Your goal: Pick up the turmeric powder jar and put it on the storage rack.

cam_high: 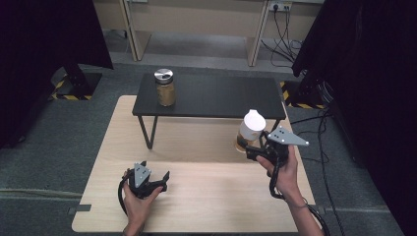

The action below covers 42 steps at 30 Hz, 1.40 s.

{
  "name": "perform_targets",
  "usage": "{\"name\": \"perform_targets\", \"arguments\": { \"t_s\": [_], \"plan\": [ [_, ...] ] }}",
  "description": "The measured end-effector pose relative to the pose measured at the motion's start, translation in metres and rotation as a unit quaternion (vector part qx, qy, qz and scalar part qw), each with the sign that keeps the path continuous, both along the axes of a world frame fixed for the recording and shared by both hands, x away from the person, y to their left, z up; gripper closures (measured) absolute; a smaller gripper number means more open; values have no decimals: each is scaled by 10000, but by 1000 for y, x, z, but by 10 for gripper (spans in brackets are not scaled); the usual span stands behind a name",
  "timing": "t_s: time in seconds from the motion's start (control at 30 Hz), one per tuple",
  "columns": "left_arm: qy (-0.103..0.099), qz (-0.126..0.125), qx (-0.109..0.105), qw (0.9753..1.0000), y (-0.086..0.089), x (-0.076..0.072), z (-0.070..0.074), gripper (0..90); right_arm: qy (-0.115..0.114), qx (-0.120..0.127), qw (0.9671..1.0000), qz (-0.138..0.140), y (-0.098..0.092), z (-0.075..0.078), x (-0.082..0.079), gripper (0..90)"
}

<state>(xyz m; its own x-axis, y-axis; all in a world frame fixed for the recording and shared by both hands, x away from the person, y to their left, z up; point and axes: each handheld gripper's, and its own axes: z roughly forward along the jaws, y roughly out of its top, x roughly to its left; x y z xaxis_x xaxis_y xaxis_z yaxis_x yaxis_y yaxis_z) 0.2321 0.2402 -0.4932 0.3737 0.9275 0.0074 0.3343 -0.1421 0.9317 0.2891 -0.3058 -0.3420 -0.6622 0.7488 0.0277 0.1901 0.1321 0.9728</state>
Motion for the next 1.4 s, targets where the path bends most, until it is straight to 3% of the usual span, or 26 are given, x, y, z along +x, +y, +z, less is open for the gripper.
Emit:
{"name": "perform_targets", "arguments": {
  "t_s": [0.23,0.4,0.43,0.53,0.57,0.6,0.7,0.87,1.0,1.27,1.4],
  "plan": [
    [6,-4,-17,10000,0,0,0,26,-191,-8,9998,-38,3,29,8,306],
    [12,-5,-36,10000,1,0,0,26,-288,-40,9995,-100,8,51,23,306],
    [4,-13,-27,10000,1,0,0,26,-244,-1,9996,-137,10,58,33,306],
    [3,-13,-24,10000,1,0,0,26,-248,-72,9994,-238,16,66,43,306],
    [5,-16,-22,10000,1,0,0,26,-214,-131,9992,-317,21,74,55,306],
    [5,-16,-22,10000,1,0,0,26,-214,-131,9992,-317,21,74,55,306],
    [2,-16,-12,10000,1,0,0,26,-93,-194,9987,-465,31,84,79,306],
    [-17,-18,4,10000,0,0,0,26,223,-256,9970,-698,47,86,114,306],
    [-18,-28,27,10000,0,0,0,26,360,-342,9954,-824,59,81,129,306],
    [2,-27,-27,10000,1,0,0,26,429,-541,9924,-1023,73,71,140,306],
    [3,-30,7,10000,1,0,0,26,404,-510,9926,-1025,71,69,139,305]
  ]
}}
